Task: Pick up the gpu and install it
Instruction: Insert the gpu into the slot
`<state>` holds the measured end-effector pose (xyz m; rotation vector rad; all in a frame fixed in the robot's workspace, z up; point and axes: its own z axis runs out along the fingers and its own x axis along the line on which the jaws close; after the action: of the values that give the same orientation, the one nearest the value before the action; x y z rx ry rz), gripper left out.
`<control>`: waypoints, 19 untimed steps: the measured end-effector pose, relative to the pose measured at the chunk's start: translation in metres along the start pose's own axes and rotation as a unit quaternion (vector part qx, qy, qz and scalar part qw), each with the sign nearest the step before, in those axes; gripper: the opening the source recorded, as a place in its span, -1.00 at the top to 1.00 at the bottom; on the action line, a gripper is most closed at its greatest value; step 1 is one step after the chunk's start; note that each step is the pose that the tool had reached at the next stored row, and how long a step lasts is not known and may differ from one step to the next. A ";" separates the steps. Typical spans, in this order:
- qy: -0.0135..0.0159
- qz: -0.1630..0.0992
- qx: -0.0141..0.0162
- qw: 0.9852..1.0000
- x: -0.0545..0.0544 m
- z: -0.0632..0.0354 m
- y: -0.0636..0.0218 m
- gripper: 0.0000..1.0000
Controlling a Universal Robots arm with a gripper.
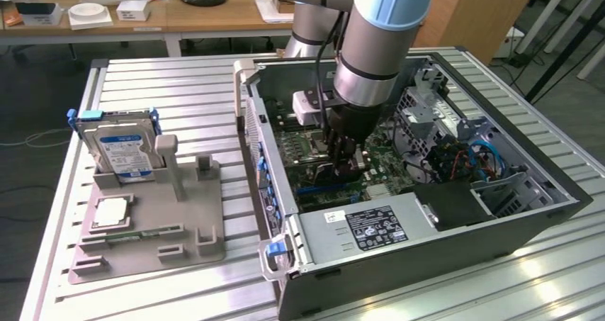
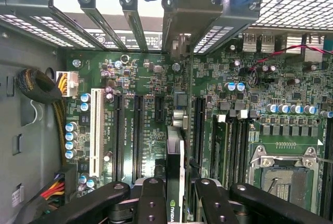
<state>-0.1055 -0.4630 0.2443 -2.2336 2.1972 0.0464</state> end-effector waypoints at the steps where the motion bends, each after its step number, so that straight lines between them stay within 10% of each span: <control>1: 0.000 0.000 0.000 1.000 0.000 0.0000 0.0000 0.47; 19: 0.000 -0.006 0.006 1.000 0.000 0.0015 -0.0003 0.47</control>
<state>-0.1052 -0.4626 0.2428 -2.2410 2.1782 0.0337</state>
